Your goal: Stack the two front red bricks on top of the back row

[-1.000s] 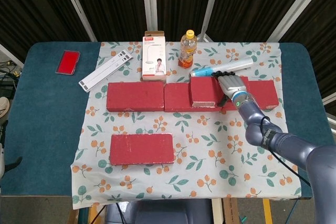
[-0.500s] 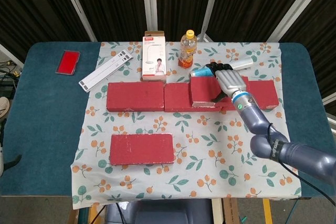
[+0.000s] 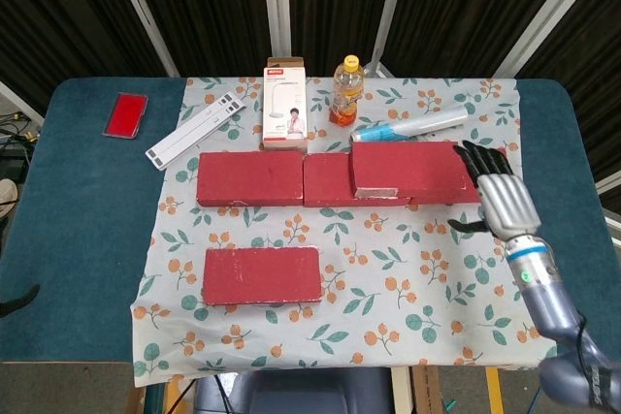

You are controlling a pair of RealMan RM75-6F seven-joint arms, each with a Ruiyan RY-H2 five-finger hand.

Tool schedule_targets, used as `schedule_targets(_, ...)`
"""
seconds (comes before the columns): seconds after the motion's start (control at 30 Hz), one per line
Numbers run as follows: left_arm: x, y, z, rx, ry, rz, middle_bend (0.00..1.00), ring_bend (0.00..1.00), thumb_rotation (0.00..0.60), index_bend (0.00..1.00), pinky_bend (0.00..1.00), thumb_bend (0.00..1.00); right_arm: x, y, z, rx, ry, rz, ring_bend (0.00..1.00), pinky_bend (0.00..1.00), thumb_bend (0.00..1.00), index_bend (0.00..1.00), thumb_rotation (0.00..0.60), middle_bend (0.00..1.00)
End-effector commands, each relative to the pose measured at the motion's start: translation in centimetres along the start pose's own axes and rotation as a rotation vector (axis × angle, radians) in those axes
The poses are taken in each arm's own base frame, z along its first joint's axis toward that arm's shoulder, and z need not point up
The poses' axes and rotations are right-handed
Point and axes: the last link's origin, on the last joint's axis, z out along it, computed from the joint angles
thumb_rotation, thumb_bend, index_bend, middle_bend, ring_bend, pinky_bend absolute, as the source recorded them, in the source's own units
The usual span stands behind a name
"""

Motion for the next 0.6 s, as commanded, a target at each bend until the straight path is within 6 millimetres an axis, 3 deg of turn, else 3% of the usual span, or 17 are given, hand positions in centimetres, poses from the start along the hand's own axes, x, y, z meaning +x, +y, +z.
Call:
schedule_targets(0.03,1.2,1.0,0.0,-0.056,0.023,-0.020,0.00,0.00,0.600,0.03,0.19,0.02,-2.1,2.7,-6.8,-0.080,0.036,-0.021,0.00,0.00,0.15,0.00,0.600,0.00)
schedule_targets(0.17,2.9,2.2,0.6,-0.093,0.050,0.013,0.00,0.00,0.600,0.03,0.19,0.01,-3.7,4.1,-10.7,-0.162,0.054,-0.002,0.00,0.00,0.15,0.00,0.600,0.00)
schedule_targets(0.33,4.8,4.7,1.9,-0.155,0.055,0.054,0.00,0.00,0.600,0.02,0.19,0.00,-4.5,5.2,-14.1,-0.231,0.039,-0.024,0.00,0.00,0.15,0.00,0.600,0.00)
schedule_targets(0.6,5.5,8.7,3.3,-0.263,-0.084,0.002,0.00,0.00,0.600,0.00,0.20,0.00,-5.7,6.7,-15.5,-0.187,0.115,-0.067,0.00,0.00,0.15,0.00,0.600,0.00)
